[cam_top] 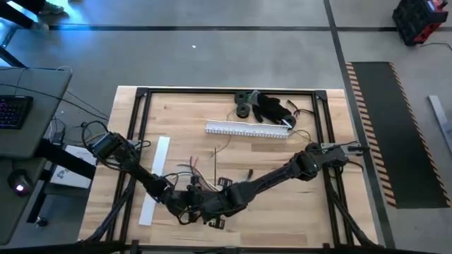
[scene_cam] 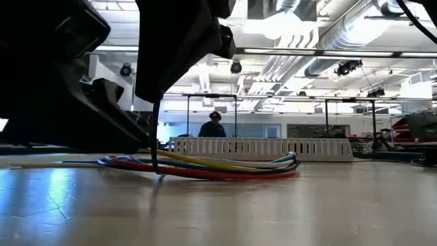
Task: Ziptie cables
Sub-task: Wrap the cable wire using a black zip tie
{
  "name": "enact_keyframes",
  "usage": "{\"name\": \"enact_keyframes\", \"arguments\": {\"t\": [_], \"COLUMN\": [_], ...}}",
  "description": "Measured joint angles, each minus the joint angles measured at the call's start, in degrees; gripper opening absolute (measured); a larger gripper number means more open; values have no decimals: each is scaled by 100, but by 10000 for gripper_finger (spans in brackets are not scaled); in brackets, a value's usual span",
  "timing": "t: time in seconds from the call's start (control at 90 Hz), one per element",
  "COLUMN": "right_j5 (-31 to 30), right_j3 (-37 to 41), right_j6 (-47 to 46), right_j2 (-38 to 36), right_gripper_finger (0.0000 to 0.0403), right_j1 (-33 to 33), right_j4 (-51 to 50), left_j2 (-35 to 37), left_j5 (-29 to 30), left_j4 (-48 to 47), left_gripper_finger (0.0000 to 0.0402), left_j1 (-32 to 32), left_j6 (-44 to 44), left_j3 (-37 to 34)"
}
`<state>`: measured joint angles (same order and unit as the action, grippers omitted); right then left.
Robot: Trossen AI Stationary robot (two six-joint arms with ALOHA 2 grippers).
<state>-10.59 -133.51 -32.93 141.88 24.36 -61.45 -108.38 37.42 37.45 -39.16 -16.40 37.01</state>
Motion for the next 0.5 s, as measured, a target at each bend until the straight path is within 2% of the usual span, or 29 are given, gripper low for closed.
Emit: {"name": "enact_keyframes", "arguments": {"t": [0.256,0.5], "right_j5": [-3,-8], "right_j3": [0,0], "right_j6": [22,-21], "right_j2": [0,0], "right_gripper_finger": [0,0], "right_j1": [-25,-26], "right_j4": [20,81], "left_j2": [0,-51], "left_j5": [-27,26], "left_j4": [-14,23], "left_gripper_finger": [139,93], "left_j1": [110,95], "left_j6": [62,153], "left_j3": [150,273]}}
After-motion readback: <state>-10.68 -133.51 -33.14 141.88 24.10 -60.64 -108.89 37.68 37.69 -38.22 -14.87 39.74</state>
